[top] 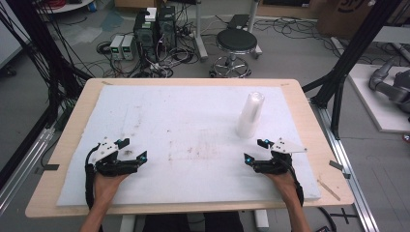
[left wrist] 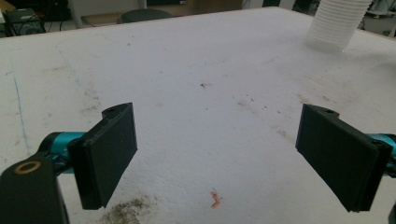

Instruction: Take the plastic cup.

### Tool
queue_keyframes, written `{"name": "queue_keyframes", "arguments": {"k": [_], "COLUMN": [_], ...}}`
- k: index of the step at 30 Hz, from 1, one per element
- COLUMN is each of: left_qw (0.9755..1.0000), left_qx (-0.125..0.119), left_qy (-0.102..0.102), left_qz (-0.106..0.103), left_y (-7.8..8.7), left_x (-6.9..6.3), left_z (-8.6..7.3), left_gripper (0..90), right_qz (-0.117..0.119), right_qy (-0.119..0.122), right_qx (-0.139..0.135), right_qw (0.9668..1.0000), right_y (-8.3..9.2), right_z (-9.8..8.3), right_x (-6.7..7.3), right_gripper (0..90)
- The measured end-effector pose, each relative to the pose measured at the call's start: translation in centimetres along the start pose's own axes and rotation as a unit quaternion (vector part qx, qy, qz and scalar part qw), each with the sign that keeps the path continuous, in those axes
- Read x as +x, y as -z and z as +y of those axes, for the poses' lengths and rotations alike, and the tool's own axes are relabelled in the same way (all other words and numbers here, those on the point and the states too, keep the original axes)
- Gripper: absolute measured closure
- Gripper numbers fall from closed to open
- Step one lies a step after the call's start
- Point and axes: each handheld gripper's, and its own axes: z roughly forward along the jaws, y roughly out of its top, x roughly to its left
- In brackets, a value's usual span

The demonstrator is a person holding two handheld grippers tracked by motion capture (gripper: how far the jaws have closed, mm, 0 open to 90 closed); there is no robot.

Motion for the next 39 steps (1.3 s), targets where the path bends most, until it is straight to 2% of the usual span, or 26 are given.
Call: {"name": "queue_keyframes", "arguments": {"k": [3, 16, 20, 23, 29, 30, 33, 39], "left_qw": [1.0000, 1.0000, 1.0000, 1.0000, 0.9999, 0.9999, 0.9999, 0.9999], "left_qx": [-0.002, -0.002, -0.002, 0.001, 0.007, 0.005, 0.004, 0.007], "left_qy": [-0.002, -0.008, -0.009, -0.009, -0.008, -0.011, -0.011, -0.011], "left_qz": [-0.001, -0.002, -0.002, -0.001, 0.001, -0.001, 0.000, 0.000], "left_y": [0.1, 0.1, 0.1, 0.0, -0.1, -0.1, -0.1, -0.1], "left_x": [0.0, -0.1, -0.1, -0.1, -0.1, -0.1, -0.2, -0.2], "left_z": [0.0, 0.0, 0.0, 0.0, 0.0, 0.0, 0.0, 0.0], "left_gripper": [12.4, 12.4, 12.4, 12.5, 12.4, 12.4, 12.4, 12.4], "right_qz": [0.002, 0.004, 0.009, 0.022, 0.029, 0.031, 0.030, 0.022], "right_qy": [-0.003, -0.010, -0.012, -0.024, -0.016, -0.012, -0.008, -0.006], "right_qx": [0.007, 0.007, 0.002, 0.004, -0.007, -0.015, -0.015, -0.016], "right_qw": [1.0000, 0.9999, 0.9999, 0.9994, 0.9994, 0.9993, 0.9994, 0.9996], "right_y": [-0.1, -0.2, -0.1, 0.1, 0.9, 1.2, 1.6, 2.8], "right_z": [0.1, 0.1, 0.1, 0.3, 1.6, 2.4, 3.2, 5.7], "right_x": [0.0, -0.2, -0.3, -0.6, -0.5, -0.6, -0.8, -2.1], "right_gripper": [18.7, 18.6, 18.6, 18.6, 18.6, 18.6, 18.6, 17.2]}}
